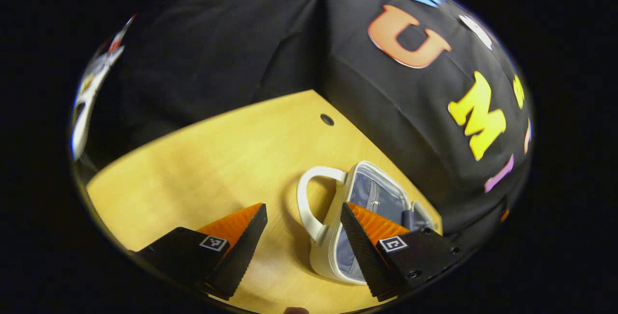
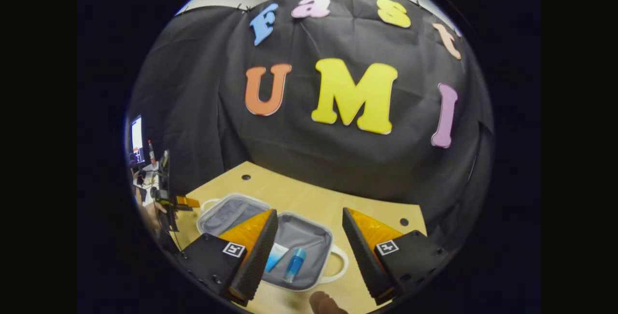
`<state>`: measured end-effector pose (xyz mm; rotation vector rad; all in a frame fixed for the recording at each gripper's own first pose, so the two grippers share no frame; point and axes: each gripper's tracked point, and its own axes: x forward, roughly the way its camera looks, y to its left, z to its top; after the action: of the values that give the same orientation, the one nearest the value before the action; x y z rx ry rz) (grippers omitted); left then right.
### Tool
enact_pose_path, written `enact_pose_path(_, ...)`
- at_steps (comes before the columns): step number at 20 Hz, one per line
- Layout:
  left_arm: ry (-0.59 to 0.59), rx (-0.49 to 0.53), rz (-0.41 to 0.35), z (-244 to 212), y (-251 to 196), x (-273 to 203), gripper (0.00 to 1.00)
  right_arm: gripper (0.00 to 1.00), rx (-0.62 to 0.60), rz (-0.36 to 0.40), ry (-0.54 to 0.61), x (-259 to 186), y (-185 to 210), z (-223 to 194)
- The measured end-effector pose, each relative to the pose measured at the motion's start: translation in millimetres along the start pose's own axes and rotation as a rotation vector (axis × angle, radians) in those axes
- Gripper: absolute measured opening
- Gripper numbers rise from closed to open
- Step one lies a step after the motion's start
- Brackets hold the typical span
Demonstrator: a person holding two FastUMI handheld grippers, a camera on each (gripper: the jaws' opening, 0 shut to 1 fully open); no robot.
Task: First open the suitcase, pack the skin care products into it, and then close the suitcase.
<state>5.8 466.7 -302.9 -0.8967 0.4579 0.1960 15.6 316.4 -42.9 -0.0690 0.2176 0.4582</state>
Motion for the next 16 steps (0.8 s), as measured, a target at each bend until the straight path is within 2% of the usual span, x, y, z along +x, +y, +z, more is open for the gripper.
enact_pose_path(2,0.022,-0.155,-0.074,-1.2,4.3,17.8,0.97,0.79,0.021,-0.008,-0.002,-22.3,-14.4,5.4)
enact_pose_path(4,0.021,-0.253,-0.129,2.6,9.7,25.8,0.96,0.80,0.021,-0.065,0.004,-39.4,-41.3,6.1)
enact_pose_path(5,0.025,-0.284,-0.138,2.6,10.8,31.4,0.90,0.77,0.024,-0.092,0.005,-47.7,-51.9,4.4)
enact_pose_path(6,0.035,-0.289,-0.135,1.8,14.8,33.6,0.87,0.79,0.029,-0.120,0.006,-55.2,-61.7,3.7)
enact_pose_path(7,0.053,-0.292,-0.137,-2.1,15.5,37.6,0.72,0.77,0.037,-0.146,0.010,-62.7,-72.5,0.3)
enact_pose_path(8,0.068,-0.298,-0.137,-6.6,14.9,40.0,0.75,0.79,0.046,-0.165,0.015,-70.4,-79.6,-2.7)
enact_pose_path(9,0.079,-0.311,-0.151,-7.2,11.4,41.8,0.48,0.80,0.054,-0.187,0.017,-77.0,-88.3,-5.6)
enact_pose_path(10,0.072,-0.336,-0.166,-3.9,9.2,40.4,0.40,0.79,0.063,-0.211,0.017,-83.8,-97.6,-7.3)
enact_pose_path(11,0.066,-0.361,-0.174,-2.4,6.2,41.9,0.24,0.79,0.076,-0.234,0.012,-91.0,-107.6,-8.4)
enact_pose_path(12,0.064,-0.360,-0.185,-1.0,2.3,40.4,0.16,0.79,0.097,-0.252,0.006,-98.1,-115.7,-9.0)
enact_pose_path(13,0.058,-0.334,-0.194,-1.9,-1.3,38.2,0.12,0.80,0.117,-0.274,0.003,-104.2,-124.7,-11.3)
enact_pose_path(15,0.051,-0.248,-0.192,1.1,-10.2,35.5,0.08,0.77,0.140,-0.341,-0.014,-118.7,-151.7,-12.2)
enact_pose_path(16,0.050,-0.211,-0.175,3.5,-12.4,34.0,0.07,0.79,0.144,-0.372,-0.027,-125.4,-163.6,-11.6)
